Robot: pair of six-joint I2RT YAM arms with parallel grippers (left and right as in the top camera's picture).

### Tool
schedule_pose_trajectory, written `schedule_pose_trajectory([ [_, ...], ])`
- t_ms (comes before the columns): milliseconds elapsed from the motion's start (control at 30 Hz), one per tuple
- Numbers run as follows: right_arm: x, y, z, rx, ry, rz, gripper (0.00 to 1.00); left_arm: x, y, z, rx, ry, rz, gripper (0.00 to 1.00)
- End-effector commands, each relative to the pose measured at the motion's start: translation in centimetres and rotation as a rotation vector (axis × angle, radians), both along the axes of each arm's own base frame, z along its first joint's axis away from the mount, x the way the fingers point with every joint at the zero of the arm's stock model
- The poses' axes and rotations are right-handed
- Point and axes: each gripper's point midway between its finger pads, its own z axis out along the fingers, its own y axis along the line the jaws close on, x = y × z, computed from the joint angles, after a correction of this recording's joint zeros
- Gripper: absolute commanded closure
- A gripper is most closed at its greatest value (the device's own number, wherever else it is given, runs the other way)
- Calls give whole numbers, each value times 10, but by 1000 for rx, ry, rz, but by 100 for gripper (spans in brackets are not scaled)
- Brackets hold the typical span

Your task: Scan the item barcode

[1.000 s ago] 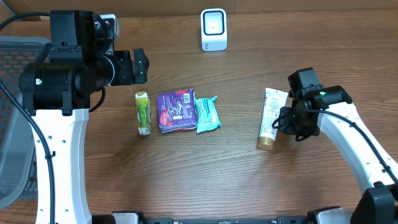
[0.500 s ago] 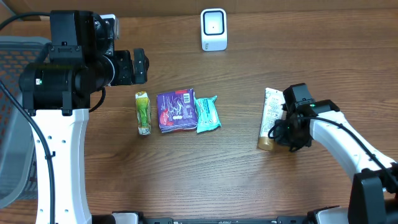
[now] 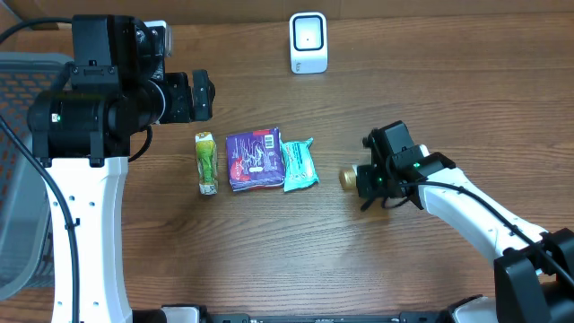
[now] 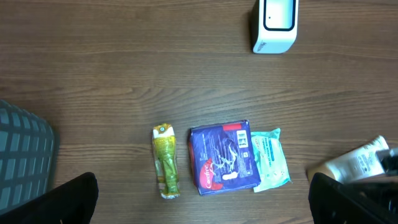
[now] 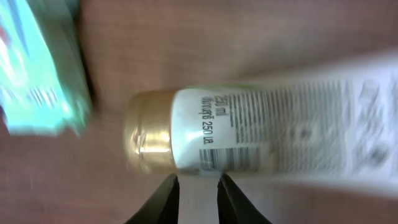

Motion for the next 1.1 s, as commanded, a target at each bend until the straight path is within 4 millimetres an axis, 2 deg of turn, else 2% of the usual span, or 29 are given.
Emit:
schedule_pose_trajectory([
  [0,28,-10,3,-56,-114,-49,77,2,-1,1,5,-3,-9,0],
  [67,44,-10,10,-54,-184,-66,77,2,-1,1,5,-4,-9,0],
  [200,62,-3,30,-41,-251,-53,68,2,-1,1,5,-3,-9,0],
  [333,74,-11,63,-77,-244,-30,46,2,-1,1,5,-3,-9,0],
  [433,79,-32,82,-122,-225,7,21,2,-1,1,5,-3,-9,0],
  [467,80,-41,86,-131,-218,37,15,2,-1,1,5,-3,-9,0],
  [500,79,-48,88,-132,-209,67,13,2,-1,1,5,-3,-9,0],
  [533,76,-53,86,-123,-195,98,14,2,-1,1,5,-4,-9,0],
  [633,61,-54,81,-23,-117,138,27,2,-1,1,5,-4,-9,1],
  [767,32,-31,65,111,18,197,50,2,-1,1,5,-4,-9,1],
  [800,23,-24,58,115,52,217,62,2,-1,1,5,-3,-9,0],
  [867,6,-10,44,103,99,280,72,2,-1,1,5,-3,-9,1],
  [933,-8,4,31,81,125,339,78,2,-1,1,5,-3,-9,0],
  [1000,-20,13,16,33,144,386,77,2,-1,1,5,-3,-9,0],
  [1067,-27,16,2,-14,162,410,73,2,-1,1,5,-3,-9,1],
])
